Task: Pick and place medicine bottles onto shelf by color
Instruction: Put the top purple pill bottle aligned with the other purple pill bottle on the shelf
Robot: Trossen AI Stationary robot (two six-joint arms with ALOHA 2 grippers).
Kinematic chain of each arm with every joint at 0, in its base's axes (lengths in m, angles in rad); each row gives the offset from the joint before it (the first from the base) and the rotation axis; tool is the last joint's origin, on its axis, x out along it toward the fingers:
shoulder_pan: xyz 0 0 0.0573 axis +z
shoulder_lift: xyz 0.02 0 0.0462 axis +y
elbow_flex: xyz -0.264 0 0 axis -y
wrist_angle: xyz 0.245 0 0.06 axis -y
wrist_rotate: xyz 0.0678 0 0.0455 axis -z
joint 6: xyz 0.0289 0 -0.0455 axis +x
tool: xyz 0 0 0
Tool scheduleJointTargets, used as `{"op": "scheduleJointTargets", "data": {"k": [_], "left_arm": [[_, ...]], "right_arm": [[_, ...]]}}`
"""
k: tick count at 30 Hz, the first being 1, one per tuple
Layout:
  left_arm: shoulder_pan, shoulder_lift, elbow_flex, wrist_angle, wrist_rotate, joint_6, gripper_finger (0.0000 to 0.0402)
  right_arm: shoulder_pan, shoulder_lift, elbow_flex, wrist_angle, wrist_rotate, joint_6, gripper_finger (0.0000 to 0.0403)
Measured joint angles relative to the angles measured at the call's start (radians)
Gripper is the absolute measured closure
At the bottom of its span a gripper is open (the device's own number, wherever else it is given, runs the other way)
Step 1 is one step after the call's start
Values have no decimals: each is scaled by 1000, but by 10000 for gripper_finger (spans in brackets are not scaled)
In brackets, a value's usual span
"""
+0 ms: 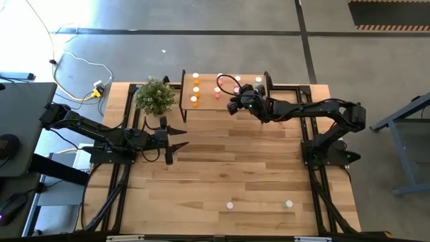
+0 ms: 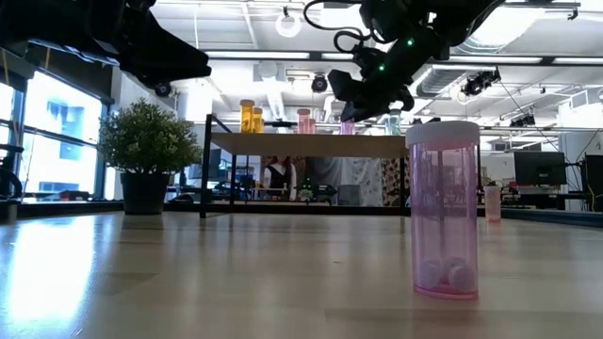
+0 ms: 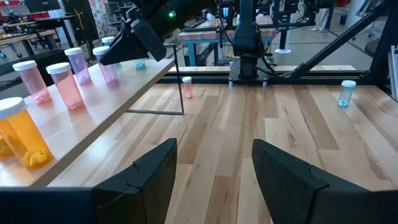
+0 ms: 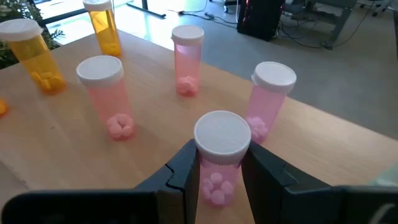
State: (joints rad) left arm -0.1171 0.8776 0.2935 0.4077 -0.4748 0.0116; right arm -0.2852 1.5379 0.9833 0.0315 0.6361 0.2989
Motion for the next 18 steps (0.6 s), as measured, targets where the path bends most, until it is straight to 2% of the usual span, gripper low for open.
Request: {"op": "scheduleJointTargets", "data": {"k": [18], "left_arm": [[0,0,0,0,0,11,202]], "right_arm": [[-1,0,0,-3,-4,16,310]]}}
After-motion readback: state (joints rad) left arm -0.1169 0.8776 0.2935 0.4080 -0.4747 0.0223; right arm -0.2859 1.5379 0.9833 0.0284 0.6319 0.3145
